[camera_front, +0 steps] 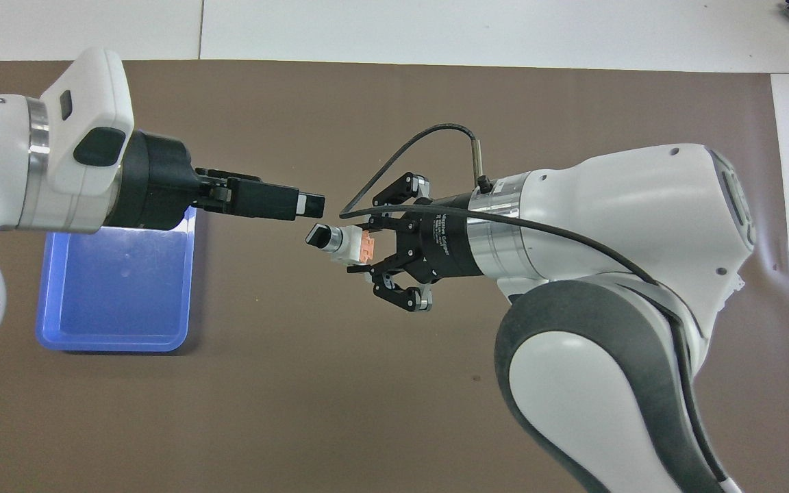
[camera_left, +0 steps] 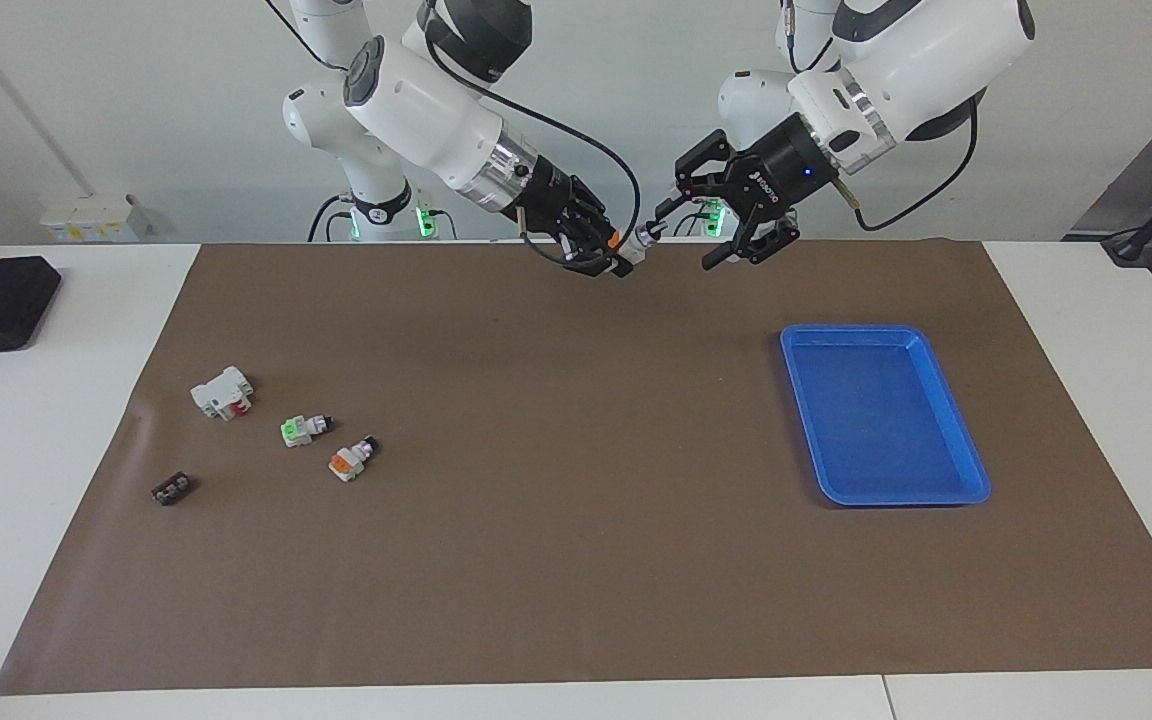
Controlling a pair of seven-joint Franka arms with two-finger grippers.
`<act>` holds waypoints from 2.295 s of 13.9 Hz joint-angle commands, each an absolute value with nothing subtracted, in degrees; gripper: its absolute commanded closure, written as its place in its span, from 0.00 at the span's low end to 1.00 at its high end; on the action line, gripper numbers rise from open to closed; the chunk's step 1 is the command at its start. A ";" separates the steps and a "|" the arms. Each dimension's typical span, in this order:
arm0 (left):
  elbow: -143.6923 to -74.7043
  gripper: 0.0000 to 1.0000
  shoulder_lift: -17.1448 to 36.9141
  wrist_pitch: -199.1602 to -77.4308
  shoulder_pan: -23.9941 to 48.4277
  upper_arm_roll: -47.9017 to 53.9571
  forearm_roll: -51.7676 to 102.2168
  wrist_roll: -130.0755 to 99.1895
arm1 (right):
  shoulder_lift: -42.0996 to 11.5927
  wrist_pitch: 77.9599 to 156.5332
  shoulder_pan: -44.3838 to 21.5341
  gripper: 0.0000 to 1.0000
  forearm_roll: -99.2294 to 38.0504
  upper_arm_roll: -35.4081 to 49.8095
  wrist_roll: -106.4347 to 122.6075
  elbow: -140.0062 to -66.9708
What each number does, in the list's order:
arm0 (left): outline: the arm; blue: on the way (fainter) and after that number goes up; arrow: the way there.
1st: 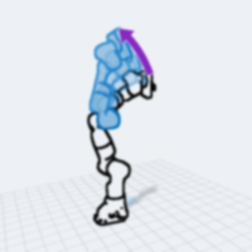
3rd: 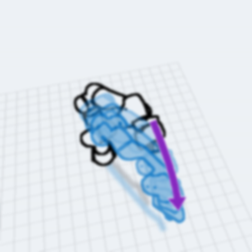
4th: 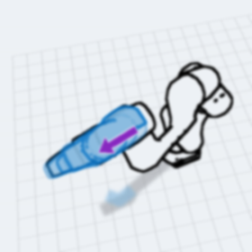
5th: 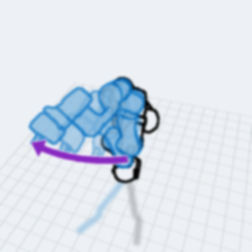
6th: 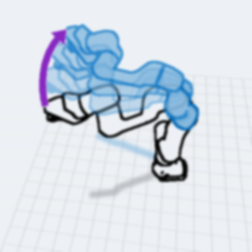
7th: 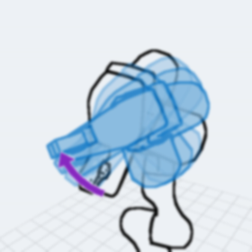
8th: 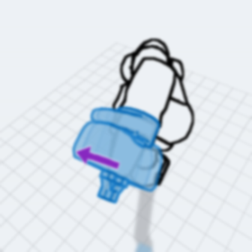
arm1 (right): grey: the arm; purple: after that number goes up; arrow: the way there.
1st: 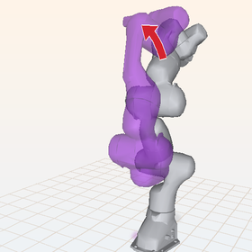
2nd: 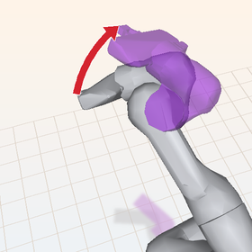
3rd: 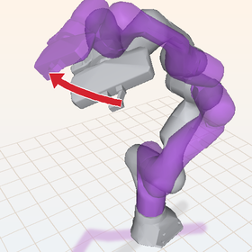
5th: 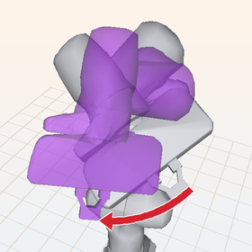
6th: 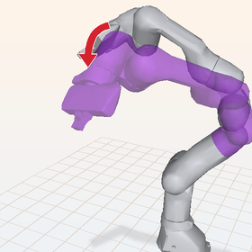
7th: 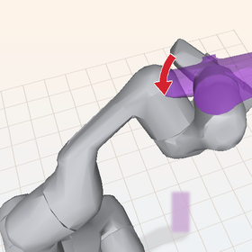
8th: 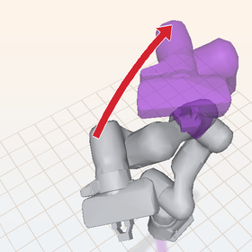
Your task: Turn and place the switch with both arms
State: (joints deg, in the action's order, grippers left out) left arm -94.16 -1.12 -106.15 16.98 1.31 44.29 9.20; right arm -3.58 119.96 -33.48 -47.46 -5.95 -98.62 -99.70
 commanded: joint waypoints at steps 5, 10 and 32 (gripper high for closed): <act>-96.42 0.53 -2.81 -107.31 17.58 1.23 45.18 14.06 | -4.13 120.23 -33.57 1.00 -48.60 -6.15 -99.23 -98.96; -97.82 0.57 -3.69 -107.05 18.54 1.41 45.00 15.38 | -4.13 120.23 -33.66 1.00 -48.60 -6.15 -99.32 -98.96; -99.49 1.00 -4.75 -103.89 18.63 1.23 44.47 15.38 | -4.13 120.23 -33.57 1.00 -48.60 -6.15 -99.23 -98.96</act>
State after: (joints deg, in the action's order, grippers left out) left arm -96.53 -2.61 -104.45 18.07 1.78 44.30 15.03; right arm -3.78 119.92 -33.48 -47.46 -5.94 -98.62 -99.74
